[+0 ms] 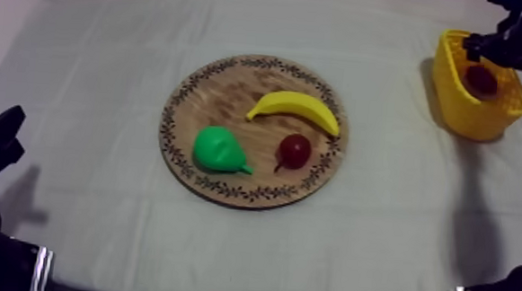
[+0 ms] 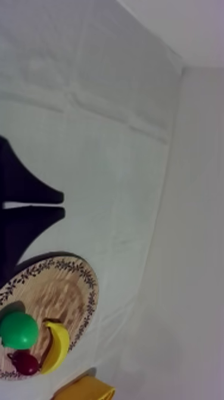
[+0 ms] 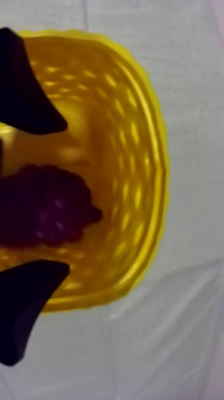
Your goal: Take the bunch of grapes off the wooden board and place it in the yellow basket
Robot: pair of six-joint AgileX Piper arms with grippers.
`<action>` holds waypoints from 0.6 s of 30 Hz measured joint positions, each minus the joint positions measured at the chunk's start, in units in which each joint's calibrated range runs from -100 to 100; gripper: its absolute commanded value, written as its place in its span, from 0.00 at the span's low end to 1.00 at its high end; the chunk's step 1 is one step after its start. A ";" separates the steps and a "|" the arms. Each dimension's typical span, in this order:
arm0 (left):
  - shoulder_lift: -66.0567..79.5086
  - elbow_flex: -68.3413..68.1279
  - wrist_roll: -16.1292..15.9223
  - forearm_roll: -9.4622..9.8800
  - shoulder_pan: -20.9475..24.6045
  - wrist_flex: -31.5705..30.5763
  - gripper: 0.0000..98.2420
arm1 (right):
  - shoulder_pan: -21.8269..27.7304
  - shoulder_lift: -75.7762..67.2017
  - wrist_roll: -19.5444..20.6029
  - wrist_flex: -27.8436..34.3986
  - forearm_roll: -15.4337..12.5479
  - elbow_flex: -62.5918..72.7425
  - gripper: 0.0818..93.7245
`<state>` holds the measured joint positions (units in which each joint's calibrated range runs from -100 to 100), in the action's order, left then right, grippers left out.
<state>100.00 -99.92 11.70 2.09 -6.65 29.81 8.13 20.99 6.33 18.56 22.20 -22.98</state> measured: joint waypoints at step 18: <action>0.00 0.00 0.00 0.00 0.00 0.00 0.00 | 0.18 -17.17 -9.72 -4.43 -11.43 -12.96 0.56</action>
<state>100.00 -99.92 11.70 2.09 -6.65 29.81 8.31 3.82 -3.40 14.13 10.78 -35.94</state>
